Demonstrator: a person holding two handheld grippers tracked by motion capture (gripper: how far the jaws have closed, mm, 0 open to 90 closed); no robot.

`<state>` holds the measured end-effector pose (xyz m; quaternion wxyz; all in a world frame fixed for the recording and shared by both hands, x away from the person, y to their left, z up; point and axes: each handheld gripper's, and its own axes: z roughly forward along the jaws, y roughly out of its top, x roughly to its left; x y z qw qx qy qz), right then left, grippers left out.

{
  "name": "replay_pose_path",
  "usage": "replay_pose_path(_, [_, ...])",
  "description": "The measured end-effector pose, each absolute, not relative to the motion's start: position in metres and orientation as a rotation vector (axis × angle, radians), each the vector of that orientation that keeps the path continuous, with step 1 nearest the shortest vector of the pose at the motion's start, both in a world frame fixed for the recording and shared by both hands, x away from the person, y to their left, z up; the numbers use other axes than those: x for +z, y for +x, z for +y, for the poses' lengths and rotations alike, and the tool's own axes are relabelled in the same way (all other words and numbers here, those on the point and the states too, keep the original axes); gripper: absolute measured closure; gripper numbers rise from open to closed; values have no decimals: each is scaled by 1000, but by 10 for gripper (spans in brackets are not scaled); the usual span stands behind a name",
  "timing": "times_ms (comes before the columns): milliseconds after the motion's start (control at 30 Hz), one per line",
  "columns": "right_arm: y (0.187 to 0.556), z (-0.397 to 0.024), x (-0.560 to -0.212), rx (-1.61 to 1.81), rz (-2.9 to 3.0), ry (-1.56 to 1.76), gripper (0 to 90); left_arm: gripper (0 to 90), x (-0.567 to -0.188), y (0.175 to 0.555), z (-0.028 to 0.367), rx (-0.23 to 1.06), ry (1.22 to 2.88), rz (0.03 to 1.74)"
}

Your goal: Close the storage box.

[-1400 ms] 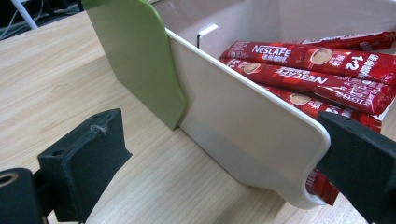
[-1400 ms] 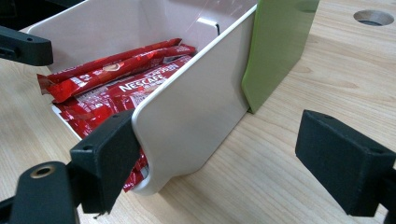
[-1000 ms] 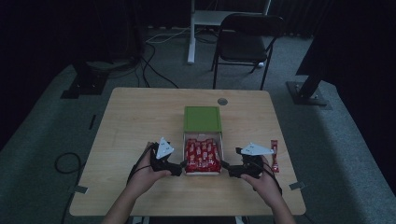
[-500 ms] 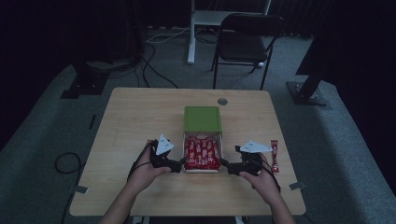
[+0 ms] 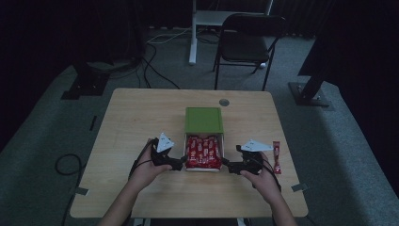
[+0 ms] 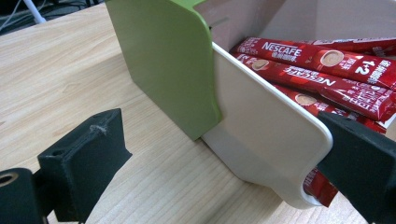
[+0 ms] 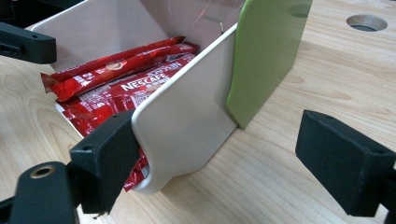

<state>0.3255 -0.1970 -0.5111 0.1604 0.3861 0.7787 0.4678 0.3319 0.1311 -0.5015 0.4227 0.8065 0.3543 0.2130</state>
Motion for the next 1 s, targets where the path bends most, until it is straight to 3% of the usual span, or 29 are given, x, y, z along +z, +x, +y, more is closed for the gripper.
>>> replay_pose_path(1000, [347,-198,-505,1318,2185,1135,134,48,-495,349,127,547,2017,905])
